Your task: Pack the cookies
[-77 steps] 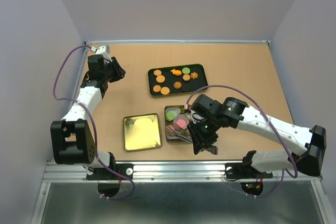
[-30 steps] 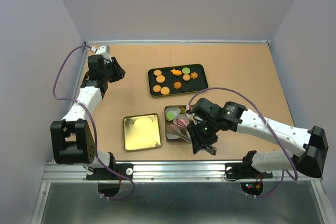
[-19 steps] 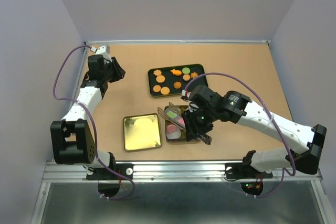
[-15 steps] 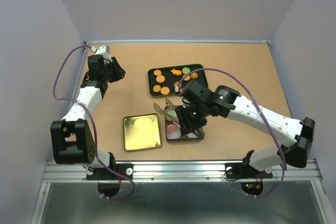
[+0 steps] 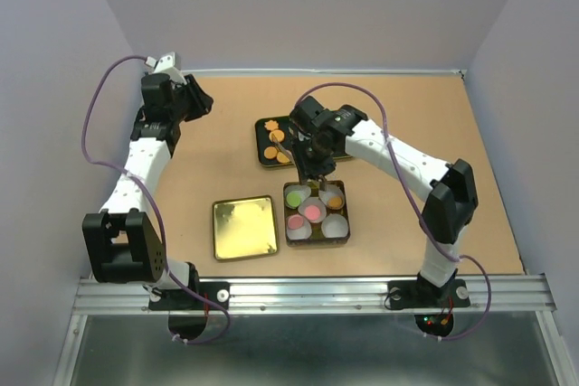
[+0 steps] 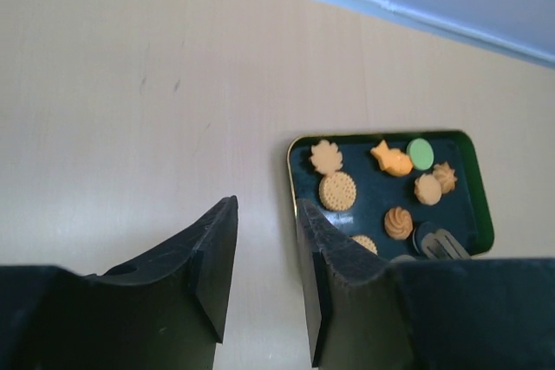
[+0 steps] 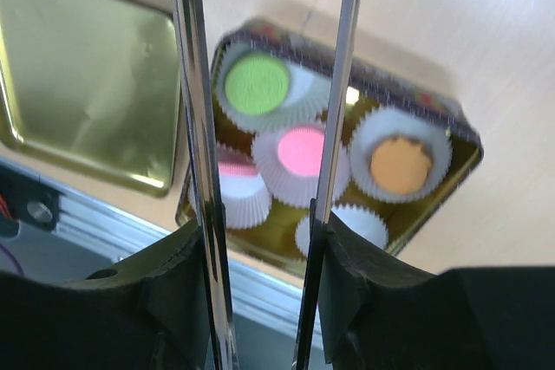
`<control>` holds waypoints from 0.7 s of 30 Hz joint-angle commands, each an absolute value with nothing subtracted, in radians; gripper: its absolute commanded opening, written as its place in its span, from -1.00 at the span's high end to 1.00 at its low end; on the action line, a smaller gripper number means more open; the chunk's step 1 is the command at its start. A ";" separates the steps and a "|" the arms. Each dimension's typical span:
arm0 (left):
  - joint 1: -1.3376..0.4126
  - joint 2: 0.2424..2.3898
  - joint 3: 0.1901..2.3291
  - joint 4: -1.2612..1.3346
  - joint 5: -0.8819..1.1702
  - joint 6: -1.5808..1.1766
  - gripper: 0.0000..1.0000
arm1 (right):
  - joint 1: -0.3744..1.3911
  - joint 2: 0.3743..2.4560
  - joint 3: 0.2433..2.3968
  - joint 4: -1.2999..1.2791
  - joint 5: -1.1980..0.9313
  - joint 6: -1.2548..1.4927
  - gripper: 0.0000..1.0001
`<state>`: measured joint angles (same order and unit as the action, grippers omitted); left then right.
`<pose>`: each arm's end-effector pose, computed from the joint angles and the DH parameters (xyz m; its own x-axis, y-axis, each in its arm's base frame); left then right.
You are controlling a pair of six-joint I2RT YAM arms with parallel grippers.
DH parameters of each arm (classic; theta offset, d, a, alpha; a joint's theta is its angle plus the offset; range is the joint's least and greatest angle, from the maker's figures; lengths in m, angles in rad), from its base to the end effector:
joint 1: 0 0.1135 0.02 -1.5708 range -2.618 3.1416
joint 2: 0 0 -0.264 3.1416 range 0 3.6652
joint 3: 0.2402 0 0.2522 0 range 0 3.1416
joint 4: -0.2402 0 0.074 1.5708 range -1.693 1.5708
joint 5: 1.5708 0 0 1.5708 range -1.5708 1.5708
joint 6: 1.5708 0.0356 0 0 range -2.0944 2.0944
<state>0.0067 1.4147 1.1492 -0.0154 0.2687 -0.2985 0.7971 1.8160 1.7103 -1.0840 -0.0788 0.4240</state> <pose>0.3352 -0.0072 0.3379 -0.3381 -0.2858 -0.8967 0.1561 0.9225 -0.3529 0.2599 0.2700 0.3018 -0.8930 -0.3272 -0.3089 -0.4017 0.8890 0.2196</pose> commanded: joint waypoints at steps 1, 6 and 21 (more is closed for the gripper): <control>0.003 1.396 1.241 0.002 0.229 -0.292 0.03 | 0.795 1.897 1.835 -1.046 -0.026 0.361 0.04; 0.003 1.345 1.151 0.155 0.215 -0.297 -0.28 | 0.764 2.008 1.916 -1.043 -0.051 0.344 0.05; 0.003 1.151 0.996 0.310 0.207 -0.207 -0.27 | 0.713 2.151 2.032 -1.043 -0.097 0.313 0.07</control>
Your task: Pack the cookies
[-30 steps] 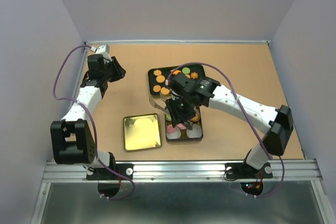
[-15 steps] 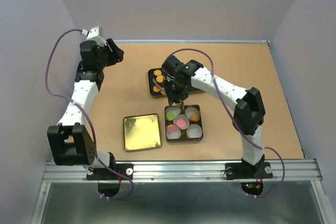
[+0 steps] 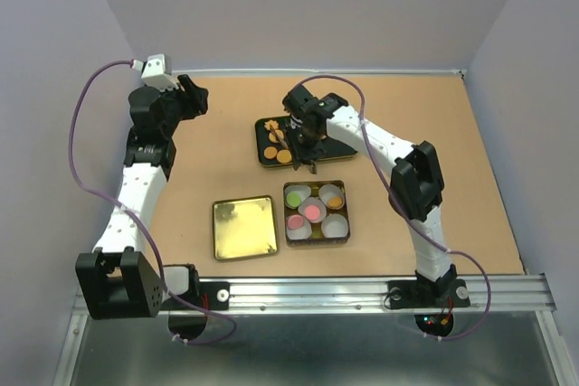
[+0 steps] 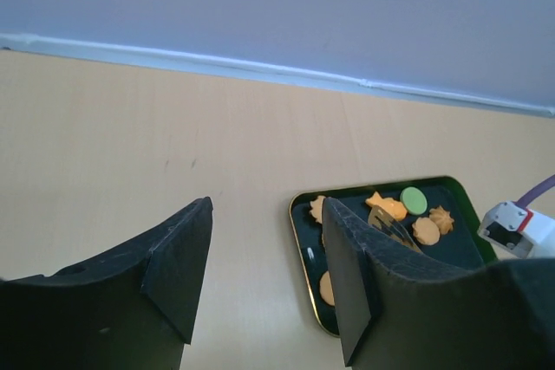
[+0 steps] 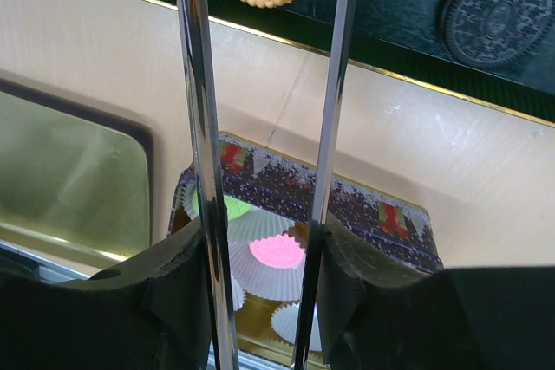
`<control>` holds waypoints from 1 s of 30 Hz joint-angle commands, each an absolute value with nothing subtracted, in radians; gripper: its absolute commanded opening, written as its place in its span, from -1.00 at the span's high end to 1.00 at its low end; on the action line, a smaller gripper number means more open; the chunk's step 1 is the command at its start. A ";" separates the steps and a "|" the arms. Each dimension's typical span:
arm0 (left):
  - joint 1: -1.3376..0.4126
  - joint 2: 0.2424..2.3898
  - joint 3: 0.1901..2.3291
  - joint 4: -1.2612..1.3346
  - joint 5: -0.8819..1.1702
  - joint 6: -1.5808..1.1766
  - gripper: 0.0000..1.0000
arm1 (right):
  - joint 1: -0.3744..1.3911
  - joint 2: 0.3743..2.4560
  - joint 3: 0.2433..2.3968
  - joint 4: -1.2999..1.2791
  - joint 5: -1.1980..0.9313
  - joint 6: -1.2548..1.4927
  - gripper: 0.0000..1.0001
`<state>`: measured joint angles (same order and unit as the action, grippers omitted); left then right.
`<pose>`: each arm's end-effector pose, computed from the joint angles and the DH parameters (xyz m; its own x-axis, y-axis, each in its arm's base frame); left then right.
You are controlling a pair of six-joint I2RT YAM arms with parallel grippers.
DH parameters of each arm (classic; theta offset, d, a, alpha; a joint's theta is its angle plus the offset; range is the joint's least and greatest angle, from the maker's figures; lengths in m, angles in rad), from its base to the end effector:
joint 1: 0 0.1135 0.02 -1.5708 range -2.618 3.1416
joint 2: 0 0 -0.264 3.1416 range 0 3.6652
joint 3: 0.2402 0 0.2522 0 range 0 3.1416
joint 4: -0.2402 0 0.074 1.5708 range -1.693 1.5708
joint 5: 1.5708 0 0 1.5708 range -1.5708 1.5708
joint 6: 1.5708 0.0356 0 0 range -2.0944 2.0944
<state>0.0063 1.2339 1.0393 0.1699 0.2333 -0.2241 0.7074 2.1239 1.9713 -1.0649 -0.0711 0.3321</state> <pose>0.2933 -0.0064 0.3715 -0.0741 -0.2167 -0.9734 0.2139 0.9499 -0.2277 0.3387 0.2929 0.2575 -0.8916 -0.3344 -0.3054 -0.3980 0.9004 0.1758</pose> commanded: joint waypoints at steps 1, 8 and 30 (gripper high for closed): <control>0.003 1.141 0.985 0.324 0.206 -0.210 -0.27 | 0.713 2.155 2.034 -1.043 -0.100 0.313 0.07; 0.003 1.147 0.992 0.292 0.121 -0.210 -0.26 | 0.715 2.190 2.051 -1.042 -0.124 0.307 0.07; 0.003 1.149 0.993 0.284 0.167 -0.198 -0.17 | 0.715 2.230 2.054 -1.040 -0.147 0.302 0.23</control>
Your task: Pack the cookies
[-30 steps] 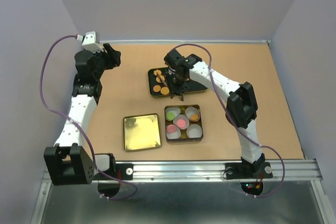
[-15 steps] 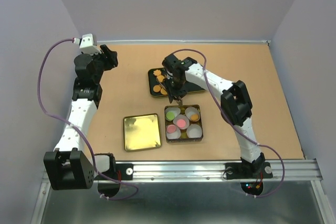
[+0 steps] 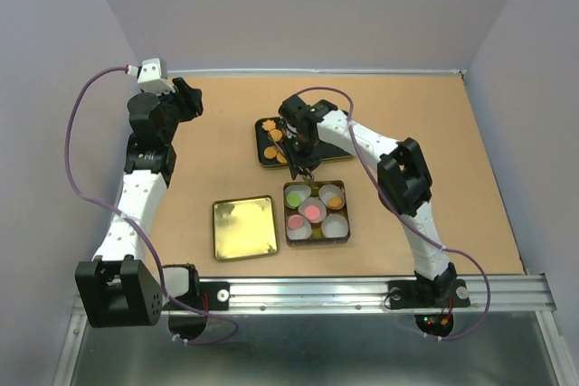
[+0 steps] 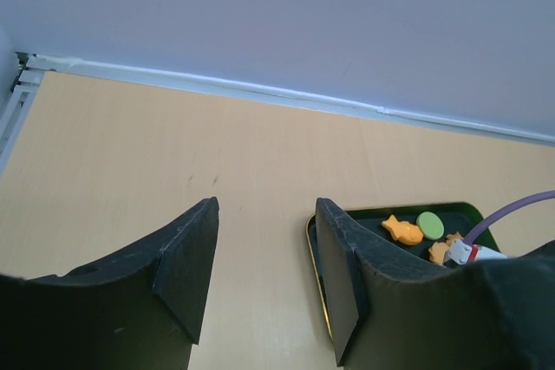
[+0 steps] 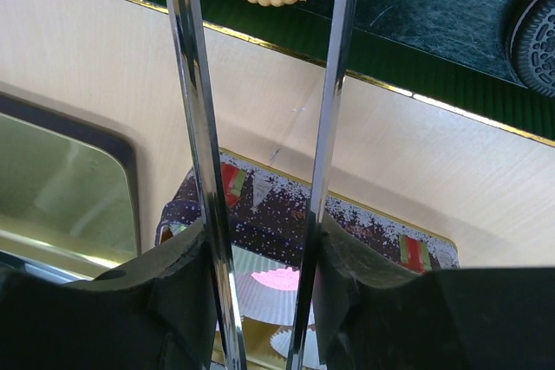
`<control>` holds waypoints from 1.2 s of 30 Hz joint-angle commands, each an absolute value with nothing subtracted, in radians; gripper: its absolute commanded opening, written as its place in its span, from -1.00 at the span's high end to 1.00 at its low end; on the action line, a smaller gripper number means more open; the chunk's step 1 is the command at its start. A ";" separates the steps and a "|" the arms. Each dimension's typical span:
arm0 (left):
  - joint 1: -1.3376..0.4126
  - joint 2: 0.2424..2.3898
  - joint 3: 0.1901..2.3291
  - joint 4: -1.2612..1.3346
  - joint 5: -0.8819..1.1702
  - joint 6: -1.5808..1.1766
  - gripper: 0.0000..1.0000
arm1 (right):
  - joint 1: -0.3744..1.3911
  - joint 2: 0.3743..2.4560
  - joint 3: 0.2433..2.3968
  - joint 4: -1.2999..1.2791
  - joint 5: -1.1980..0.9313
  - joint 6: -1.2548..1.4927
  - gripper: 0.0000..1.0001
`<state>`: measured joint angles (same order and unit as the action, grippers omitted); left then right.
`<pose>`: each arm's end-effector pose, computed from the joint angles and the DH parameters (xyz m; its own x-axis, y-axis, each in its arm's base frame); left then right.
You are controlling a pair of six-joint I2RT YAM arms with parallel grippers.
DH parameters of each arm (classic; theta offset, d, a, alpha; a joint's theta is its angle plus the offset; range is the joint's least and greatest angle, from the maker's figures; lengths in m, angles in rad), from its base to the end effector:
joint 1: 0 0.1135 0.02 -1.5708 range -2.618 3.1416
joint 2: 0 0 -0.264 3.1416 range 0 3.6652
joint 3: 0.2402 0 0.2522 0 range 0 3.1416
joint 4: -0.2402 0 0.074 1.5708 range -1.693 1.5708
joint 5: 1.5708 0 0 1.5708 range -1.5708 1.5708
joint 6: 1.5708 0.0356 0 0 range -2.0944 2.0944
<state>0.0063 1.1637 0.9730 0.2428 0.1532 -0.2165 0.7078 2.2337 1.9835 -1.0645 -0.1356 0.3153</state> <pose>0.2764 -0.0037 0.3741 0.0195 -0.2122 -0.9770 0.1540 0.9662 -0.2068 0.3482 0.3042 0.2134 -0.9066 -0.3714 -0.2003 -0.4092 0.8896 0.2029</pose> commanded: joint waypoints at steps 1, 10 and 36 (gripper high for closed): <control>0.003 1.149 0.992 0.282 0.167 -0.198 -0.18 | 0.713 2.229 2.059 -1.042 -0.150 0.301 0.26; 0.003 1.155 0.991 0.284 0.173 -0.198 -0.16 | 0.715 2.185 2.074 -1.049 -0.132 0.305 0.36; 0.003 1.189 0.980 0.293 0.201 -0.189 -0.15 | 0.713 1.588 1.631 -1.134 -0.126 0.393 0.38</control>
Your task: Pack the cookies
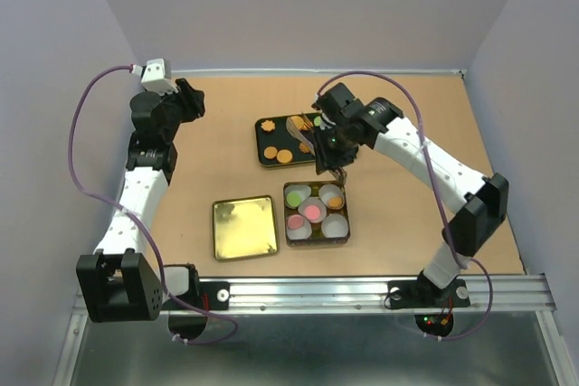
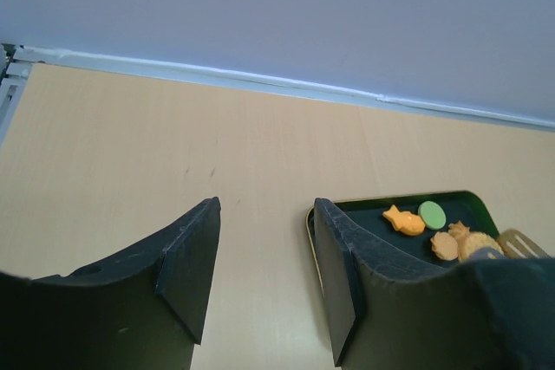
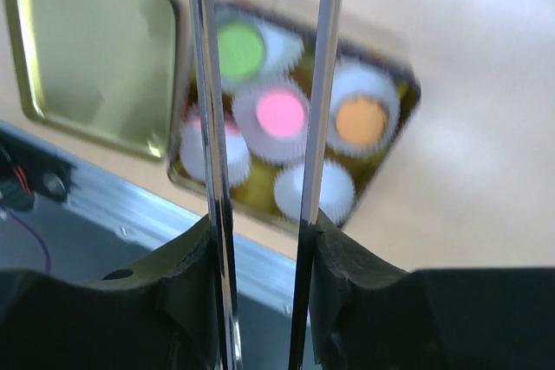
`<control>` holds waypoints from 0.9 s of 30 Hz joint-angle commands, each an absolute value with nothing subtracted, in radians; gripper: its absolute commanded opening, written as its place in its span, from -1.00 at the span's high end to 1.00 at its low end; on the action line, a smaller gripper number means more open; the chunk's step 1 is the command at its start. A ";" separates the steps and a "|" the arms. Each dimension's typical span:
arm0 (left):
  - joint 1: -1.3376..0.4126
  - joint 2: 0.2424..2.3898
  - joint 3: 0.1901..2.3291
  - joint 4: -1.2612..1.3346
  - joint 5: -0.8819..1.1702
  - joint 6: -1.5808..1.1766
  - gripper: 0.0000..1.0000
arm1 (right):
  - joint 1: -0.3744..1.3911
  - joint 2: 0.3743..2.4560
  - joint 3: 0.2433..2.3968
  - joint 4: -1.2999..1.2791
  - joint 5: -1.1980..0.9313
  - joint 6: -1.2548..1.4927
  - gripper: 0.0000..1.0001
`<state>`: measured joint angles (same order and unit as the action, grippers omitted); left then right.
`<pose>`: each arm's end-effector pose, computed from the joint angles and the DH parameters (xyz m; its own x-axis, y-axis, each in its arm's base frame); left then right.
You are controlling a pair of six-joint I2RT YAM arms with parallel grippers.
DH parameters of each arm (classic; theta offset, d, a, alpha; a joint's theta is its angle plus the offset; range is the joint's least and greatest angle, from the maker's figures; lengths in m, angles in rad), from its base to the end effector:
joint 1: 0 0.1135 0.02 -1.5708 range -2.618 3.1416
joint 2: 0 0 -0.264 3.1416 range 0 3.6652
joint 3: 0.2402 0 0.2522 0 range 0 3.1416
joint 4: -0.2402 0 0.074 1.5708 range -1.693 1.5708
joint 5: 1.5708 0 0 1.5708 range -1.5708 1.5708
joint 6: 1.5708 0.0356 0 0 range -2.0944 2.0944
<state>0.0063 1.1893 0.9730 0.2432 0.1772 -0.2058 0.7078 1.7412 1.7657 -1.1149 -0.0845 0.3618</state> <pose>0.2829 -0.0045 0.3675 -0.0084 -0.2012 -0.9795 0.1719 0.9647 -0.1996 0.2706 0.2355 0.3426 -0.8700 -0.2802 -0.4057 -0.3951 0.8884 0.2336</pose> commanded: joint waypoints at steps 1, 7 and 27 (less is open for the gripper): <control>0.003 1.189 0.982 0.296 0.206 -0.190 -0.15 | 0.713 1.554 1.600 -1.144 -0.129 0.405 0.38; 0.003 1.204 0.977 0.296 0.212 -0.190 -0.15 | 0.713 1.291 1.367 -1.172 -0.285 0.483 0.37; 0.003 1.230 0.966 0.301 0.216 -0.186 -0.11 | 0.713 0.925 0.971 -1.292 -0.608 0.506 0.33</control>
